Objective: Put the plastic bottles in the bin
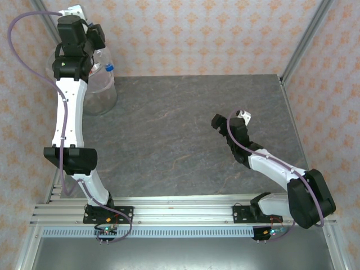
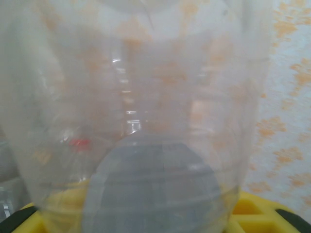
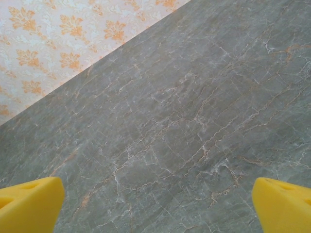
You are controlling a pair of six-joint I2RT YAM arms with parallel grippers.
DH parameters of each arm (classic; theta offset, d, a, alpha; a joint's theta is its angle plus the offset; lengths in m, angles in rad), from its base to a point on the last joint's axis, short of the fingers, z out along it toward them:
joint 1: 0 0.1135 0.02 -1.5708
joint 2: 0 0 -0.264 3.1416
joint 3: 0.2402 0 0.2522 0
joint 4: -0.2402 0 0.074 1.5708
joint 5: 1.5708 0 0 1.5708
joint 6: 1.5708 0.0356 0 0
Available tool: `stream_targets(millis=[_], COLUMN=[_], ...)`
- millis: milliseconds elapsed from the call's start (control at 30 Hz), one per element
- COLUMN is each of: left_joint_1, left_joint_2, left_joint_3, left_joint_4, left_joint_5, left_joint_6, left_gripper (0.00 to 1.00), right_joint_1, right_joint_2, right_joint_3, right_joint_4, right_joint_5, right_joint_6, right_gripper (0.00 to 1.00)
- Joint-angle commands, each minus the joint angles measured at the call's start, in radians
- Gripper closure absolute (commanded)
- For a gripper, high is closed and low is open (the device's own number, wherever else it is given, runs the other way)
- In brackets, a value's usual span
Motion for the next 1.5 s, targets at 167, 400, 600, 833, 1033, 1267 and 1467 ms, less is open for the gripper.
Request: stream_targets(millis=[167,400,600,833,1033,1267,1467], left_joint_1=[0.091,0.172,0.209,0.217,0.218,0.217,0.190], left_joint_2=[0.043,0.187,0.351,0.424,0.440,0.413,0.350], left_joint_3=[-0.002,0.133,0.327,0.360,0.395,0.414,0.401], left_joint_4=[0.132,0.096,-0.020,-0.086,-0.124,-0.149,-0.206], left_joint_5=[-0.179,-0.169,-0.114,-0.136,-0.096,-0.046,0.022], left_joint_6=[-0.065,-0.123,-0.140,-0.183,-0.249,-0.273,-0.225], left_gripper=[0.57,0.57,0.57,0.43,0.09,0.02,0.00], right_joint_1=[-0.009,-0.011,-0.011,-0.014,-0.016,-0.015,-0.017], right_joint_2=[-0.023,-0.025,-0.030,-0.040,-0.036,-0.037,-0.046], right_joint_3=[-0.018,-0.022,-0.024,-0.035,-0.027,-0.033,-0.019], right_joint_4=[-0.004,-0.010,-0.014,-0.019,-0.017,-0.018,-0.029], right_joint_5=[0.027,0.029,0.033,0.046,0.036,0.034,0.054], right_joint_6=[0.017,0.023,0.028,0.027,0.025,0.032,-0.003], right_gripper=[0.01,0.01,0.01,0.01,0.01,0.01,0.01])
